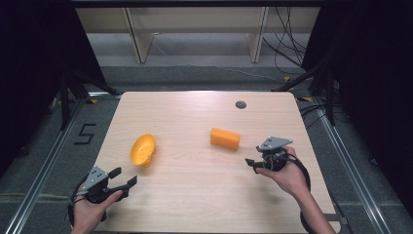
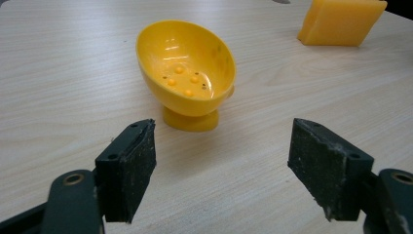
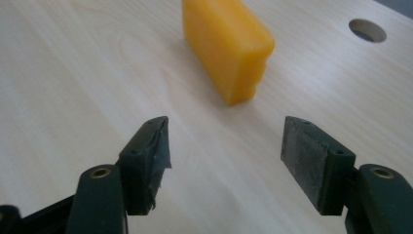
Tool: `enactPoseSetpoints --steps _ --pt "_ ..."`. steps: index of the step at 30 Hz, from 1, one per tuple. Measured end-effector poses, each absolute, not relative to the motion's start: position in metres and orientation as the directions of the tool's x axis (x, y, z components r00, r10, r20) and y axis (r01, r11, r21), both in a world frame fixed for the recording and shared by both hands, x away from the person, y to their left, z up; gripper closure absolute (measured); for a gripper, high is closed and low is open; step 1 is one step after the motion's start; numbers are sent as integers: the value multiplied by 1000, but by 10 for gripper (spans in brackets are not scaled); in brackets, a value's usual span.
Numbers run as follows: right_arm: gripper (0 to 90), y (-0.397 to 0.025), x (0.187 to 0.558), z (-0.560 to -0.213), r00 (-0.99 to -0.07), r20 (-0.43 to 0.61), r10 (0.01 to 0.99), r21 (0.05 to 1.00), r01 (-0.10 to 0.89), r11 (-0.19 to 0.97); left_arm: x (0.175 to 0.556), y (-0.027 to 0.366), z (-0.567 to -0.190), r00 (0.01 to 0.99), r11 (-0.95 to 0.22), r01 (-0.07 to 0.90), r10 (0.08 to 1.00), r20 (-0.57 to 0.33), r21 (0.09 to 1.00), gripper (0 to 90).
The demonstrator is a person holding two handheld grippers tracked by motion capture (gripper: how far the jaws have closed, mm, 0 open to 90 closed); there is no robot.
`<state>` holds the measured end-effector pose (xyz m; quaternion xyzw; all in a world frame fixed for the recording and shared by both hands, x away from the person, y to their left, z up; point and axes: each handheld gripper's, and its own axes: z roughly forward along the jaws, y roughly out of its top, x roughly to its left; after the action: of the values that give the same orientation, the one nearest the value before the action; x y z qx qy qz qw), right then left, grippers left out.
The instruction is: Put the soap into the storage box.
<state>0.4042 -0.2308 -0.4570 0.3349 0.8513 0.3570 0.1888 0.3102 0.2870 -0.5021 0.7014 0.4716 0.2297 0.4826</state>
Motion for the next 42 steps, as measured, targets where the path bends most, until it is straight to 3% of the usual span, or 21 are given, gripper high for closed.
enactPoseSetpoints --steps 9,22,28,29,31,35,37,42 --pt "321 -202 458 -466 -705 -90 703 739 427 522 311 287 -504 446 -70 440 882 -150 895 246" --pt "298 -183 485 -485 -724 -72 686 711 445 544 311 287 -504 451 -72 437 880 -149 897 245" --pt "357 -176 493 -489 -740 -57 670 703 447 553 311 287 -504 448 -73 437 882 -147 896 246" --pt "417 -175 495 -491 -745 -53 665 708 442 551 311 288 -504 453 -81 433 880 -139 898 246" --pt "430 -175 495 -490 -749 -44 661 695 452 559 312 288 -504 457 -83 432 878 -139 898 246" --pt "488 -173 497 -495 -774 -79 628 709 400 581 311 287 -503 449 -69 427 882 -145 902 248" --pt "609 -173 493 -494 -782 -76 618 704 397 589 311 287 -503 453 -71 428 879 -146 901 247" --pt "614 -172 491 -493 -788 -98 608 706 376 601 311 287 -504 459 -83 433 877 -140 898 246"
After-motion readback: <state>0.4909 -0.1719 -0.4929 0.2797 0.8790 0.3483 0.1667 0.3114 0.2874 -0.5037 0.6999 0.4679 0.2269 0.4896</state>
